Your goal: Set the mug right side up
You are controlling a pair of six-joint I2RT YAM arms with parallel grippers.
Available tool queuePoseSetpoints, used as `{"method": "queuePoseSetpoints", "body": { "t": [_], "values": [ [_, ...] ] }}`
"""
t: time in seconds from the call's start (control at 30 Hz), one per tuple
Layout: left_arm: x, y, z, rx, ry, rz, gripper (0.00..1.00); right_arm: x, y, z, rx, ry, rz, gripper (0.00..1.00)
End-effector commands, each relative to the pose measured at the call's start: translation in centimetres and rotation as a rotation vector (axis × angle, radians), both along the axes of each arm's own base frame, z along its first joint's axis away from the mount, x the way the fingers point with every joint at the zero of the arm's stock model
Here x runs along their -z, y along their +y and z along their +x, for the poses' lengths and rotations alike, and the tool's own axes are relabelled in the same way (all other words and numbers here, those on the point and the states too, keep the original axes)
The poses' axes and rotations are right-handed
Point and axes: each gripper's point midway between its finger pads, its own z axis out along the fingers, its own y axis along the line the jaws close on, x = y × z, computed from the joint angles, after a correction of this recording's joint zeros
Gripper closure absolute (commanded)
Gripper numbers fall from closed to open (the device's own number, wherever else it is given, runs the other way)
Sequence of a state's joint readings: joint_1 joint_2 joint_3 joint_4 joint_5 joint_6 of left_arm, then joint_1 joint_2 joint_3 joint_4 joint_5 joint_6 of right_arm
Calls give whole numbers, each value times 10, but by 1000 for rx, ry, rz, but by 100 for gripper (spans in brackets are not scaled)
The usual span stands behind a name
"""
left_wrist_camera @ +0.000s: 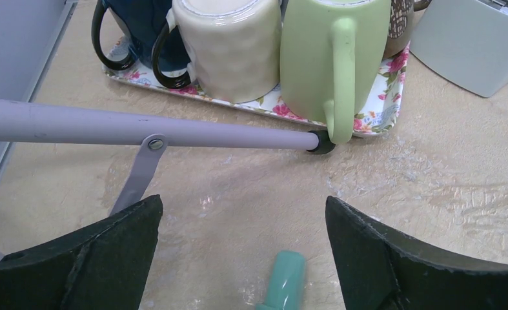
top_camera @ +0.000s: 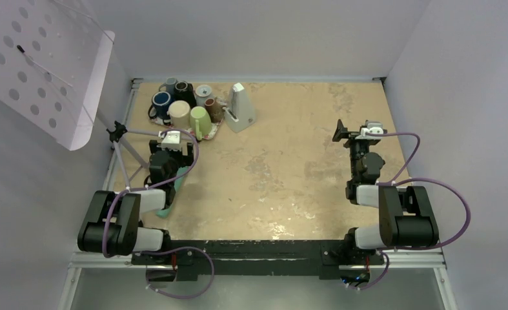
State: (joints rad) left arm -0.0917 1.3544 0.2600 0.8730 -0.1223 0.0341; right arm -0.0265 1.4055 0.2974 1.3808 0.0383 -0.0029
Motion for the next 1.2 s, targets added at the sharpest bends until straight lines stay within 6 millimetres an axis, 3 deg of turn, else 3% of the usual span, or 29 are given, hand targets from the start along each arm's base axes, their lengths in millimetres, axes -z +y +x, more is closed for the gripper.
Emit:
{"method": "queuePoseSetpoints", "body": {
  "t": [0.0,0.2,0.3,0.4,0.57,0.67,0.8,0.93,1.0,1.17],
  "values": [
    [-34,7,14,-42,-107,-20,0,-20,-3,1,13,-61,-11,1],
    [-34,6,14,-35,-115,-19,0,-20,-3,0,14,-62,-12,1],
    [-57,-4,7,32,-174,-4,0,-23,-5,-1,26,-72,-3,1],
    [-91,-29,-2,199,-146,53,0,-35,-5,-2,28,-64,1,1],
    [-117,-81,-54,520,234,36,2,-50,5,3,-30,-2,13,2],
    [-125,-98,-65,525,366,89,11,-63,17,5,-99,17,47,6],
    [-125,-105,-36,408,456,141,24,-84,30,-2,-164,-25,90,12],
    [-118,-99,1,286,520,154,29,-102,33,-9,-165,-58,142,16],
    [-108,-99,17,251,576,135,29,-107,44,-13,-188,-67,162,17],
    [-91,-76,70,105,559,151,30,-111,61,-25,-199,-68,183,17]
  ]
}}
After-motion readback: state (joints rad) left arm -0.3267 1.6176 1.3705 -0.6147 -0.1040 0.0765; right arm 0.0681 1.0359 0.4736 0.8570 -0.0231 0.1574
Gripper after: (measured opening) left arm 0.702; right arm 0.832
